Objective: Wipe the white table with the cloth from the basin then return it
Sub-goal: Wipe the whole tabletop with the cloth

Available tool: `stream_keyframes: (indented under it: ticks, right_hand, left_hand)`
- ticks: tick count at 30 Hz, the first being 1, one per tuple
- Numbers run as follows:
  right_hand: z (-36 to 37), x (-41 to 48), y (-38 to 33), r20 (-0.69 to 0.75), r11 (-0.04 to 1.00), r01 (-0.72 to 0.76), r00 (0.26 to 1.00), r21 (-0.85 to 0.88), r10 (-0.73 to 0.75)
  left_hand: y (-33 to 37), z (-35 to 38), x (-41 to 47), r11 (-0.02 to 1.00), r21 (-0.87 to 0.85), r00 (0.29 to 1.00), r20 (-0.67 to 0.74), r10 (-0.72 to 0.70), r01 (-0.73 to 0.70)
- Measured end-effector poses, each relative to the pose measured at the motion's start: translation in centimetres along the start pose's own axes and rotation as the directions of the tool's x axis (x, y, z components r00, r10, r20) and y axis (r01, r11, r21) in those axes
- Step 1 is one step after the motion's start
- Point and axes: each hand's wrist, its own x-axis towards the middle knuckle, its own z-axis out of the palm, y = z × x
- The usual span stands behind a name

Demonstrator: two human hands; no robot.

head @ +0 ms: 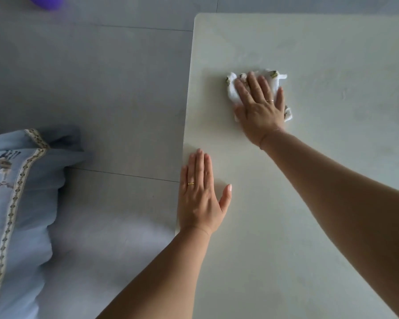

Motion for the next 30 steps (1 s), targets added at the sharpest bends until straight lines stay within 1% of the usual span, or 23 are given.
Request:
stream_keyframes:
  ticks: [1, 2, 3, 5, 7, 8, 9, 10, 12, 13, 14, 15, 16, 18, 20, 21, 22, 23, 24, 25, 27, 29, 30]
  right_hand:
    - [0.2, 0.2, -1.0, -0.021, 0.996, -0.081, 0.996, 0.032, 0.082]
    - [0.5, -0.1, -2.4, -0.025, 0.992, -0.120, 0.992, 0.047, 0.121]
    - [0.9, -0.6, -4.0, -0.010, 0.994, -0.100, 0.995, 0.050, 0.100]
    - [1.6, -2.0, -6.4, 0.041, 0.996, 0.090, 0.995, 0.022, -0.091]
    - [1.5, -2.8, -6.4, 0.116, 0.944, 0.329, 0.939, -0.020, -0.325]
    - [1.2, -2.2, -5.5, 0.131, 0.912, 0.408, 0.907, -0.042, -0.400]
    - [0.8, -1.2, -4.3, 0.125, 0.901, 0.429, 0.899, -0.068, -0.419]
    - [0.5, -0.2, -3.1, 0.099, 0.919, 0.385, 0.921, -0.088, -0.376]
    - [-0.1, 1.6, -1.3, 0.008, 0.991, 0.124, 0.992, -0.053, -0.124]
    - [-0.1, 2.0, -1.4, -0.024, 1.000, -0.006, 1.000, -0.009, 0.006]
    - [0.1, 1.9, -2.3, -0.045, 0.996, -0.086, 0.995, 0.021, 0.087]
    - [0.5, 1.4, -3.5, -0.051, 0.994, -0.107, 0.993, 0.033, 0.109]
    - [1.0, 0.5, -4.9, -0.041, 0.998, -0.056, 0.997, 0.034, 0.058]
    - [1.8, -1.6, -7.0, 0.014, 0.987, 0.162, 0.987, 0.019, -0.162]
    - [2.0, -2.5, -6.7, 0.065, 0.931, 0.364, 0.930, -0.031, -0.362]
    - [1.7, -1.6, -5.8, 0.075, 0.903, 0.425, 0.904, -0.060, -0.421]
    - [1.3, -0.5, -4.8, 0.073, 0.891, 0.442, 0.897, -0.101, -0.436]
    - [0.9, 0.9, -3.8, 0.061, 0.904, 0.406, 0.914, -0.135, -0.402]
    - [0.5, 2.4, -2.9, 0.038, 0.938, 0.320, 0.947, -0.133, -0.318]
    - [0.1, 3.8, -2.3, 0.007, 0.973, 0.209, 0.978, -0.103, -0.209]
    - [0.0, 5.3, -2.5, -0.035, 0.999, 0.020, 0.999, -0.029, -0.021]
    - [0.8, 4.3, -4.5, -0.048, 0.999, -0.034, 0.998, -0.009, 0.034]
    - [1.2, 3.2, -5.4, -0.037, 1.000, 0.008, 0.999, -0.005, -0.008]
  left_hand:
    - [0.0, 0.0, 0.0, 1.000, 0.000, 1.000, 0.000, -0.003, 0.003]
    - [0.0, 0.0, 0.0, 1.000, -0.004, 1.000, 0.001, -0.004, 0.004]
    - [0.1, 0.0, 0.0, 1.000, -0.010, 1.000, 0.002, -0.006, 0.006]
    - [0.1, -0.1, 0.1, 1.000, -0.016, 1.000, 0.004, -0.006, 0.006]
    - [0.2, -0.2, 0.1, 1.000, -0.017, 1.000, 0.008, -0.006, 0.006]
    - [0.1, -0.2, 0.1, 1.000, -0.019, 1.000, 0.010, -0.007, 0.007]
    - [0.1, -0.2, 0.1, 1.000, -0.019, 1.000, 0.013, -0.006, 0.006]
    - [0.1, -0.2, 0.2, 1.000, -0.018, 1.000, 0.016, -0.005, 0.006]
    - [0.0, -0.1, 0.3, 1.000, -0.021, 1.000, 0.018, -0.007, 0.007]
    - [0.0, -0.1, 0.3, 1.000, -0.026, 1.000, 0.019, -0.007, 0.007]
    - [0.0, -0.1, 0.2, 0.999, -0.033, 1.000, 0.022, -0.004, 0.005]
    - [0.0, -0.1, 0.2, 0.999, -0.039, 1.000, 0.024, 0.000, 0.001]
    - [0.0, -0.1, 0.2, 0.999, -0.040, 1.000, 0.025, 0.000, 0.001]
    - [-0.1, 0.0, 0.2, 0.999, -0.034, 1.000, 0.026, -0.005, 0.006]
    - [-0.1, 0.1, 0.1, 1.000, -0.031, 1.000, 0.026, -0.003, 0.003]
    - [-0.1, 0.1, 0.1, 1.000, -0.031, 1.000, 0.027, -0.002, 0.003]
    - [-0.2, 0.2, 0.1, 0.999, -0.032, 1.000, 0.030, -0.002, 0.003]
    - [-0.2, 0.1, 0.1, 0.999, -0.035, 0.999, 0.035, 0.001, 0.001]
    - [-0.1, 0.1, 0.2, 0.999, -0.040, 0.999, 0.039, 0.005, -0.004]
    - [-0.1, -0.1, 0.2, 0.999, -0.044, 0.999, 0.041, 0.007, -0.006]
    - [0.0, -0.3, 0.3, 0.999, -0.045, 0.998, 0.056, -0.003, 0.006]
    - [0.0, -0.5, 0.3, 0.999, -0.049, 0.998, 0.059, -0.008, 0.011]
    - [0.0, -0.6, 0.3, 0.999, -0.053, 0.998, 0.057, -0.007, 0.010]
